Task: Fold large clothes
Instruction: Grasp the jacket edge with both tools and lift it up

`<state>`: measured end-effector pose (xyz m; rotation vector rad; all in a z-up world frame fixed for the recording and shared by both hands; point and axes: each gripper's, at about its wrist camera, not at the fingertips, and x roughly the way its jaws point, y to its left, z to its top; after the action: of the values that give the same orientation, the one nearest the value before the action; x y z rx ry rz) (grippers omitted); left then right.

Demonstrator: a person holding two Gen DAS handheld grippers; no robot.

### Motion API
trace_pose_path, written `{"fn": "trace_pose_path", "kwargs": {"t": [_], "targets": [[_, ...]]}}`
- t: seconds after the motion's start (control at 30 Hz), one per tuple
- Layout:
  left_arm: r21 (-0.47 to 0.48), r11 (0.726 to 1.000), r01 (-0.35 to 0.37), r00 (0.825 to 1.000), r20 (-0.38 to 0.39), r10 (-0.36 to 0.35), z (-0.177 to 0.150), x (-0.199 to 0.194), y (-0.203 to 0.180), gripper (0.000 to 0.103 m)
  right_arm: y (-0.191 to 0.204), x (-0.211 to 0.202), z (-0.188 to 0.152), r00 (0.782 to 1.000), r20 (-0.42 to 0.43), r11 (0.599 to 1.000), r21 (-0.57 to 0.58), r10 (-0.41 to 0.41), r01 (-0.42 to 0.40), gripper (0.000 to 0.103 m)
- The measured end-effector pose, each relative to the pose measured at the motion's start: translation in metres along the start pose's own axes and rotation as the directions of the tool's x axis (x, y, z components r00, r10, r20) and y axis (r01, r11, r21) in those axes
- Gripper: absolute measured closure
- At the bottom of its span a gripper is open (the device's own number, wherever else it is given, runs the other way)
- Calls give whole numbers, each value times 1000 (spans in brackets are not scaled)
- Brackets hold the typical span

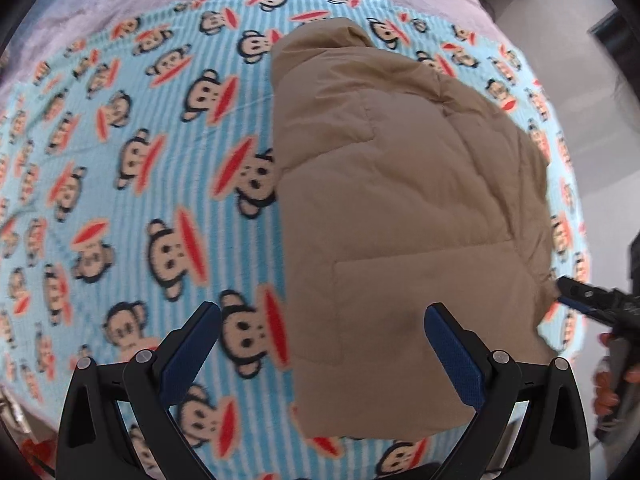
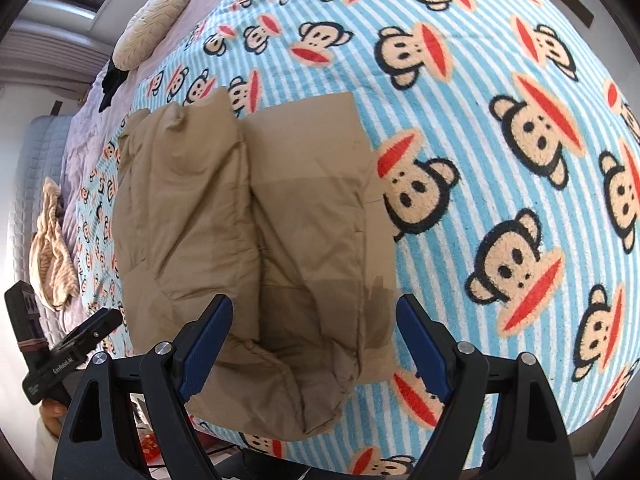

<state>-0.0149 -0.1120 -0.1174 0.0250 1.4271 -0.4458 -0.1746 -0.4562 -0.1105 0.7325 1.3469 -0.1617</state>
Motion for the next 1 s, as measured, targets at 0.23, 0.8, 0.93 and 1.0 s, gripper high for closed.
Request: {"fn": "trace_pose_path", "kwargs": {"t": [0.23,0.8,0.93,1.0], "targets": [[-35,985,170,984,-49,-171,15,21,15,1,-22,13,7,997,-21,996,46,76,-75,17],[-224,812,539,827,-41,-560,59,99,52,1,-63,82,54,806,8,776,265,592,-572,5],[-224,806,548,820,-45,-570,60,107,52,1,-51,75,59,745,-7,730,205,667,-652,0],[-220,811,542,824,-49,-564,61,110,50,1,-37,71,63,757,-53,755,143,652,-640,0]]}}
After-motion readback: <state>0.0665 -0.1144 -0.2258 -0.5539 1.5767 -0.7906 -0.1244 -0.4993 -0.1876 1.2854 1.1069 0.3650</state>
